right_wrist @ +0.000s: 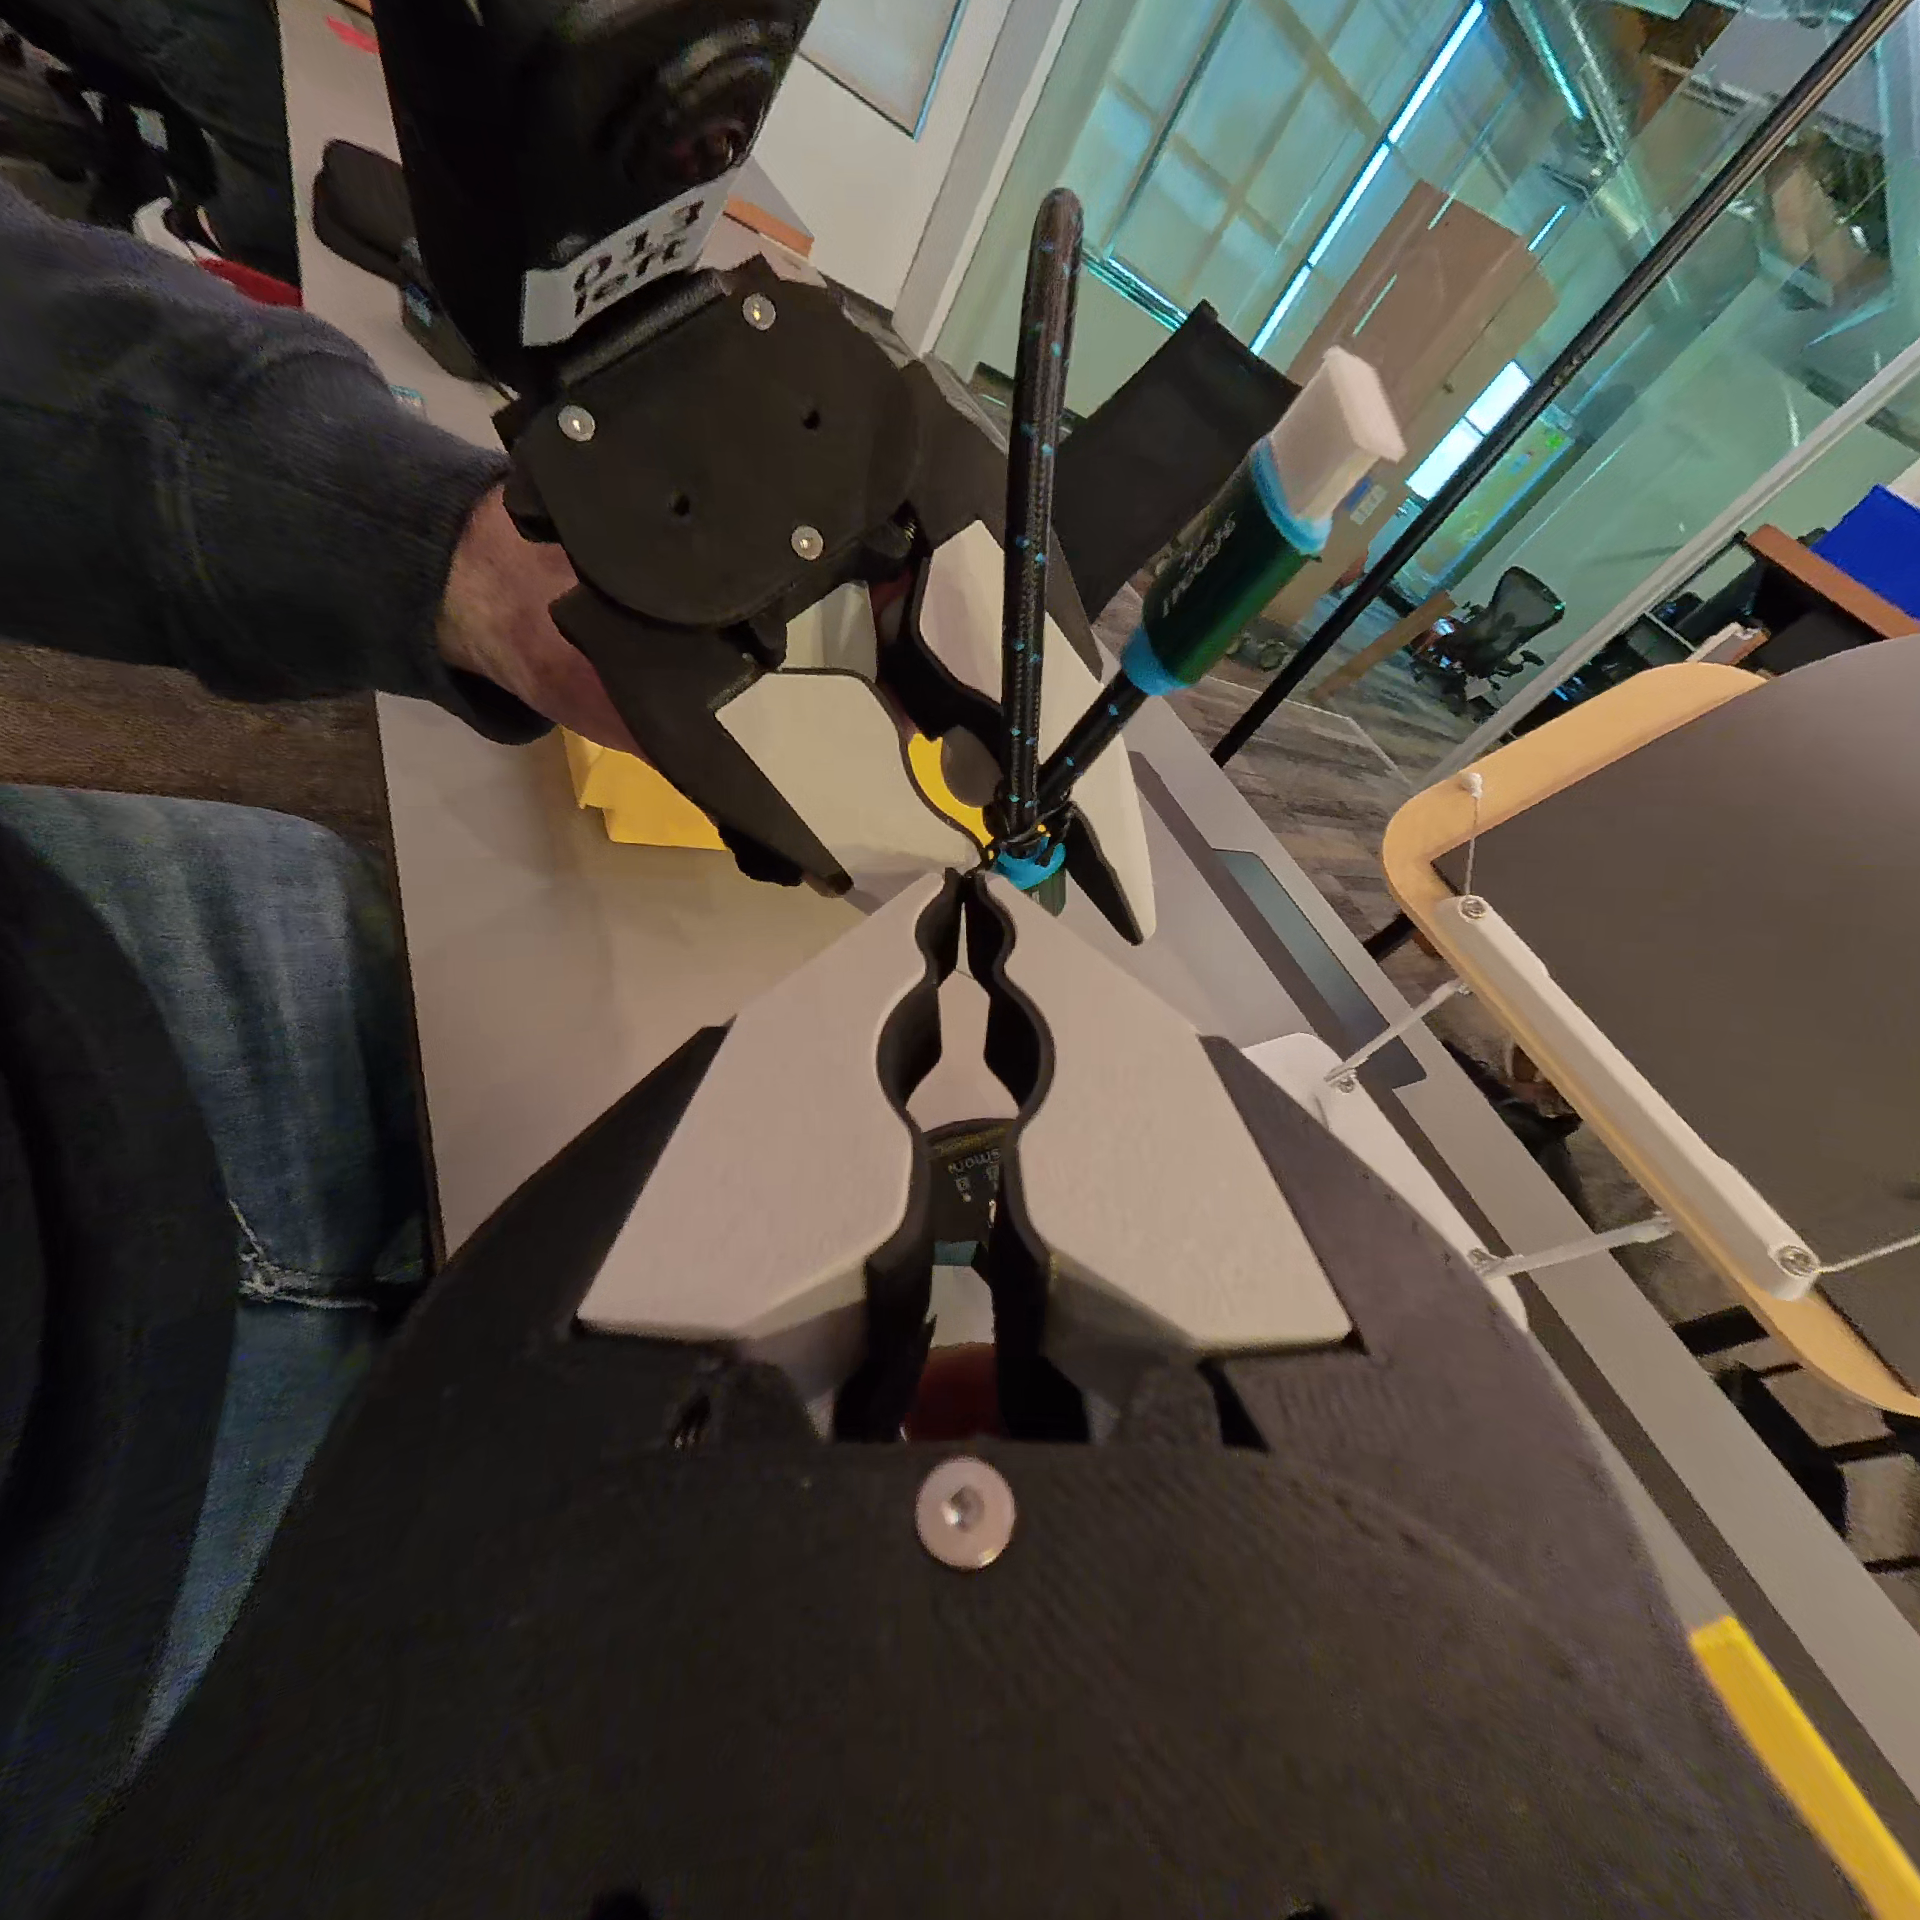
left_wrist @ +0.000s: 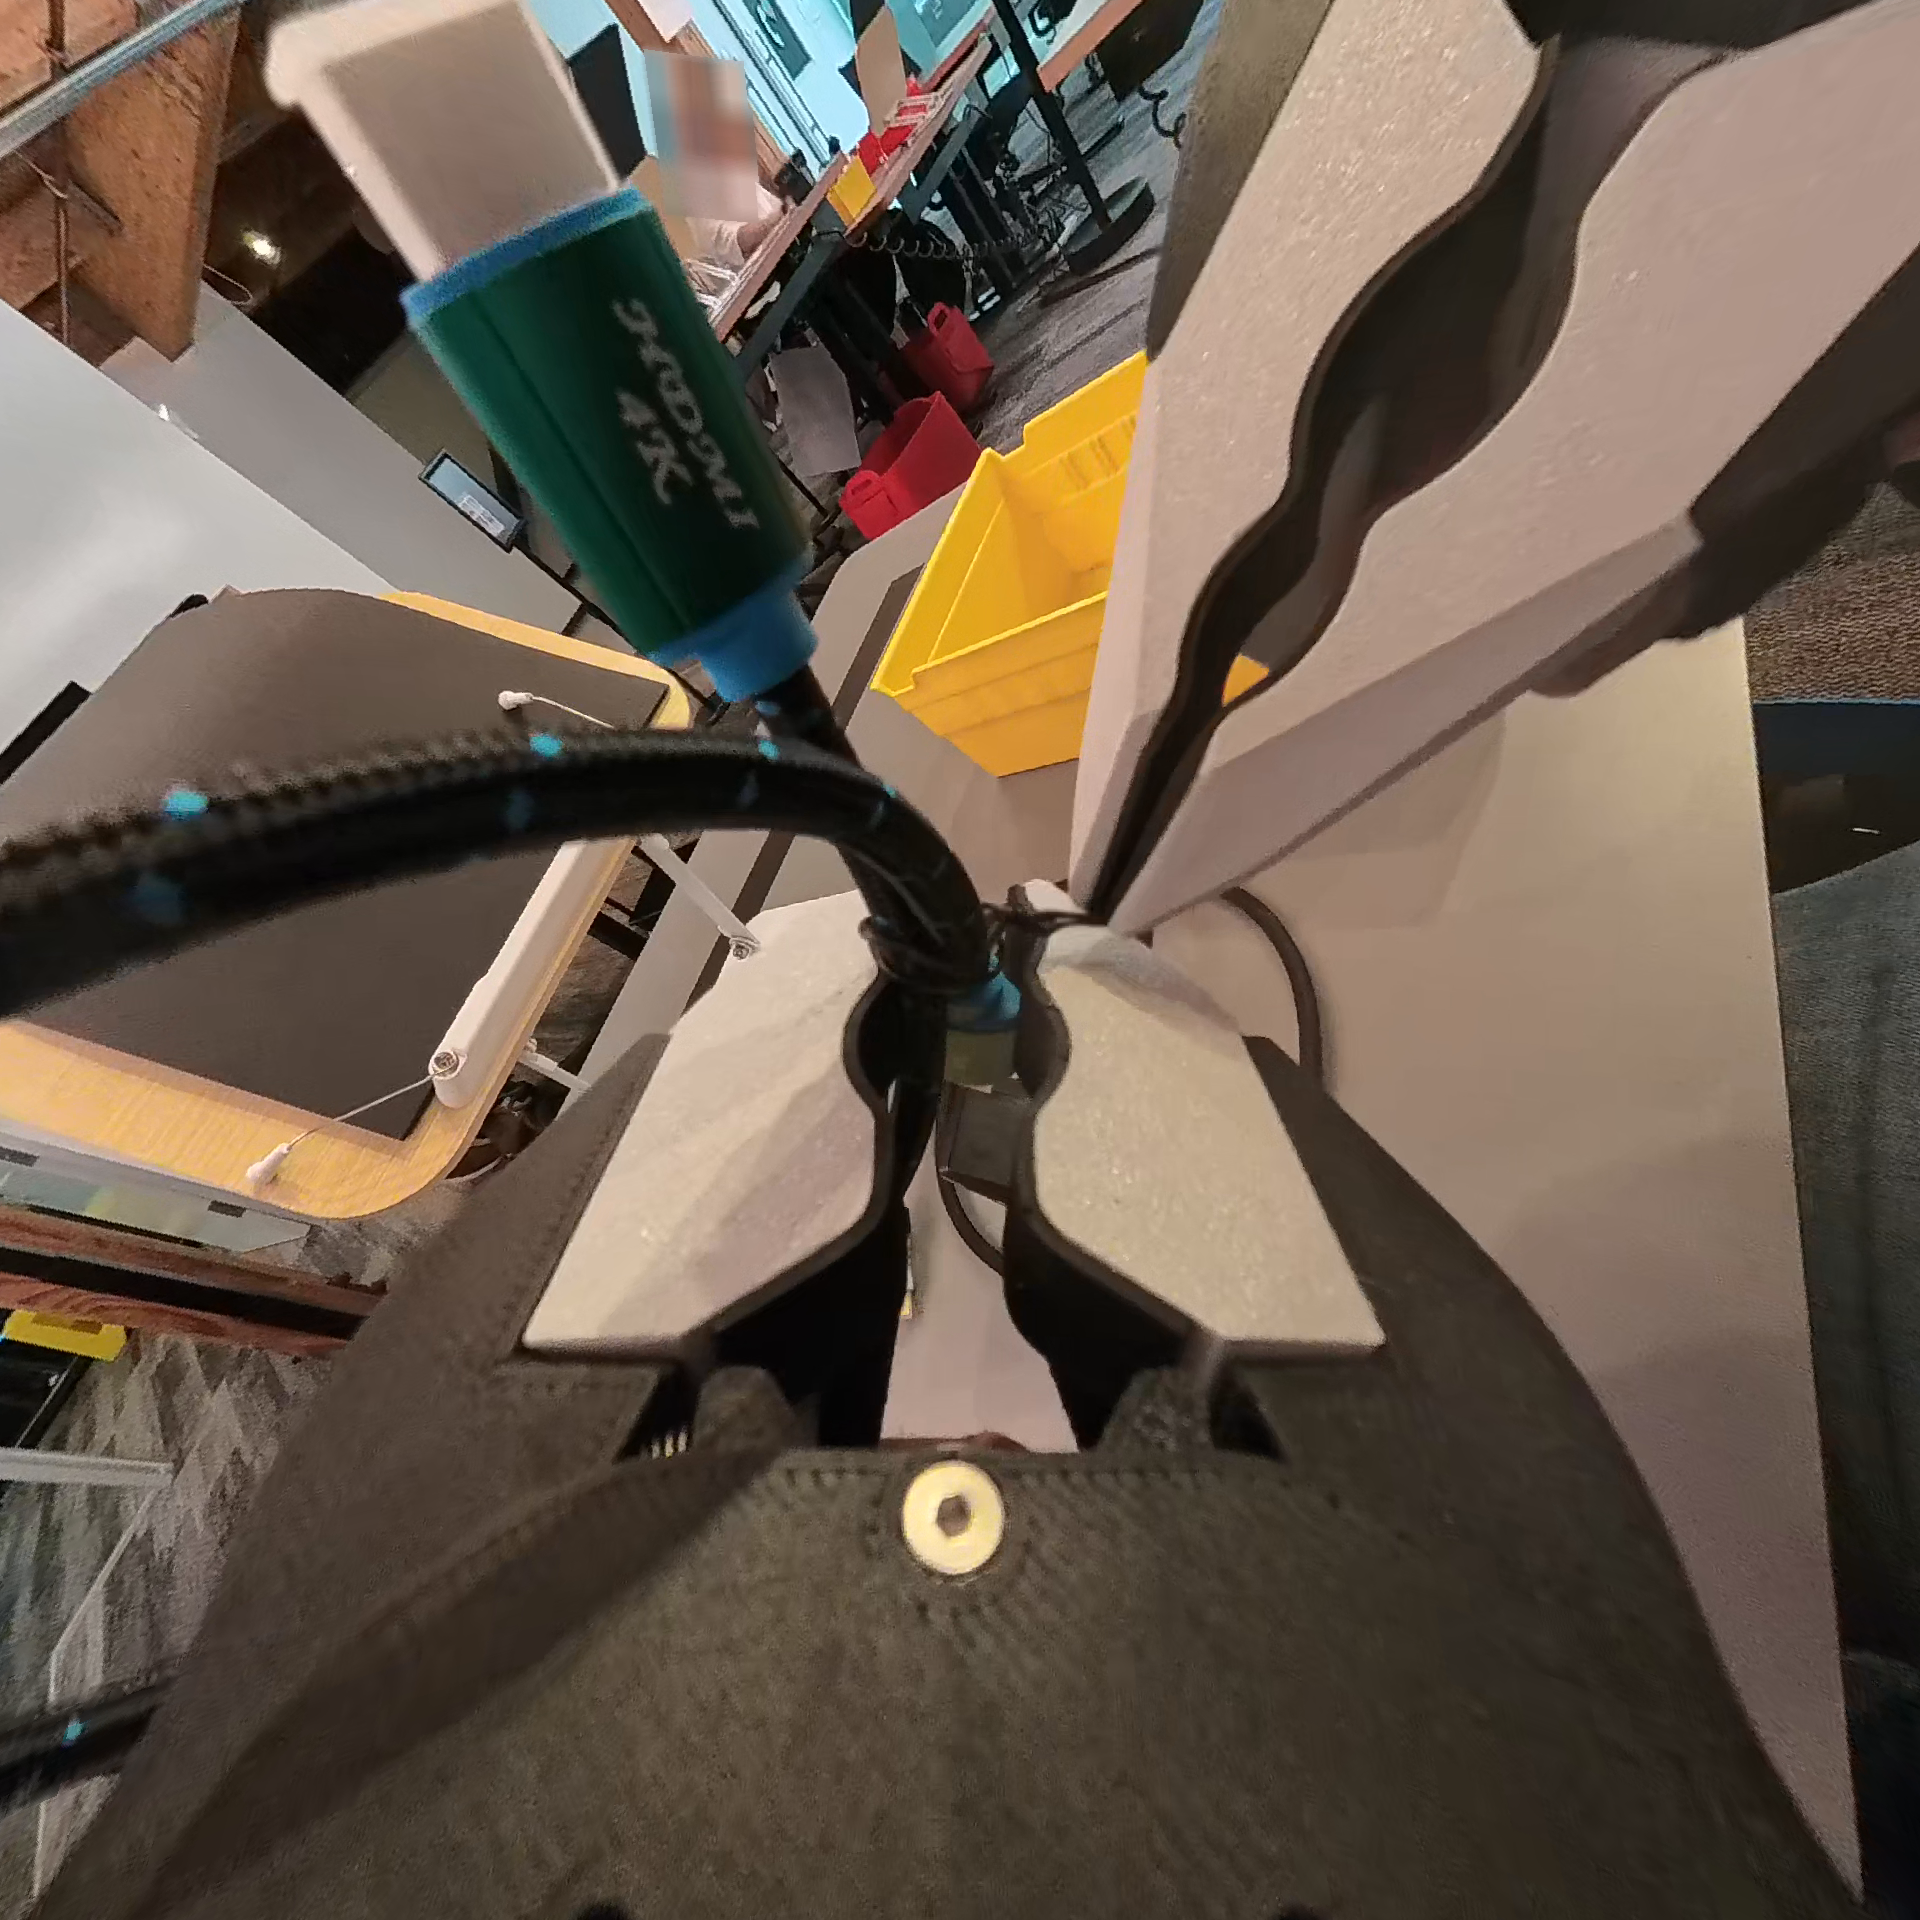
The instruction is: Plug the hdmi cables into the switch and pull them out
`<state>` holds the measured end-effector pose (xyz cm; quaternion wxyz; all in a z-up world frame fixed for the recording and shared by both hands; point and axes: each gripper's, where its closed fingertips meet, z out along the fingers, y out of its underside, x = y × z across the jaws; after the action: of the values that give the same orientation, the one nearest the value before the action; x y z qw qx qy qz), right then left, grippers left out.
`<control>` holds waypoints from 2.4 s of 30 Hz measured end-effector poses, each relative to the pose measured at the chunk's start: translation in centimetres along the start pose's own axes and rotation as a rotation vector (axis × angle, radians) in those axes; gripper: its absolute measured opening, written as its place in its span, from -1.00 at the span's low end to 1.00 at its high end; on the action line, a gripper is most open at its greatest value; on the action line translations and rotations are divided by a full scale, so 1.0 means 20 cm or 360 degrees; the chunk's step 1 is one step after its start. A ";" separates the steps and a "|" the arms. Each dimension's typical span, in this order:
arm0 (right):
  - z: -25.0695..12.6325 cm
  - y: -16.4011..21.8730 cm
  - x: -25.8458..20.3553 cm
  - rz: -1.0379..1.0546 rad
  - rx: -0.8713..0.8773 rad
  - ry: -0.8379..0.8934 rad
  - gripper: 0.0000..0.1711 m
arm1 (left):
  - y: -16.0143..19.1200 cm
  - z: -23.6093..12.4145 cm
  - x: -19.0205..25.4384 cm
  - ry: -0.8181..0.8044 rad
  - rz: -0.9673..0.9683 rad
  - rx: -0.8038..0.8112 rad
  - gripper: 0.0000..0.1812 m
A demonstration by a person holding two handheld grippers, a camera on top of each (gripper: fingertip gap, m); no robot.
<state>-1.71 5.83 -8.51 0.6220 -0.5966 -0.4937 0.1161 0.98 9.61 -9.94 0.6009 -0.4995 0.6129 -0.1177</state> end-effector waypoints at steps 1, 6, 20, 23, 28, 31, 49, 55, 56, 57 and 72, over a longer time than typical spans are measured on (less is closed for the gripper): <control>-0.01 -0.01 0.00 0.0041 0.0020 -0.0023 -1.00 | 0.00 0.00 0.00 -0.0002 -0.0005 -0.0003 -0.81; -0.06 -0.07 0.03 0.0372 0.0204 -0.0127 -1.00 | 0.00 0.00 -0.01 -0.0024 0.0014 -0.0005 -0.80; -0.12 -0.10 0.11 0.1252 0.0568 -0.0384 -1.00 | -0.03 -0.01 0.02 -0.0003 0.0090 0.0018 -0.81; -0.11 -0.09 0.11 0.1401 0.0586 -0.0449 -1.00 | -0.03 -0.01 0.02 0.0005 0.0072 0.0017 -0.80; -0.11 -0.07 0.10 0.1272 0.0537 -0.0432 -1.00 | -0.03 -0.01 0.03 0.0046 0.0011 0.0027 -0.81; -0.11 -0.08 0.08 0.1124 0.0495 -0.0395 -1.00 | -0.04 -0.01 0.03 0.0051 -0.0005 0.0035 -0.81; -0.11 -0.04 0.01 0.0137 0.0121 -0.0114 -1.00 | -0.08 -0.02 0.06 0.0121 -0.0072 0.0073 -0.81; -0.10 -0.03 0.02 0.0222 0.0128 -0.0115 -0.96 | -0.10 -0.03 0.06 0.0114 -0.0086 0.0116 -0.81; -0.11 -0.04 0.02 0.0309 0.0165 -0.0159 -0.92 | -0.11 -0.03 0.06 0.0113 -0.0081 0.0123 -0.81; -0.11 -0.04 0.02 0.0391 0.0194 -0.0190 -0.91 | -0.12 -0.04 0.06 0.0110 -0.0074 0.0132 -0.81; -0.12 -0.10 0.01 0.0988 0.0459 -0.0530 -0.91 | -0.20 -0.07 0.08 0.0137 -0.0012 0.0243 -0.81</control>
<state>-0.62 3.97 -6.16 0.5460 -0.5970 -0.3625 0.4626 1.97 5.79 -7.59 0.6099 -0.4489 0.6255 -0.1877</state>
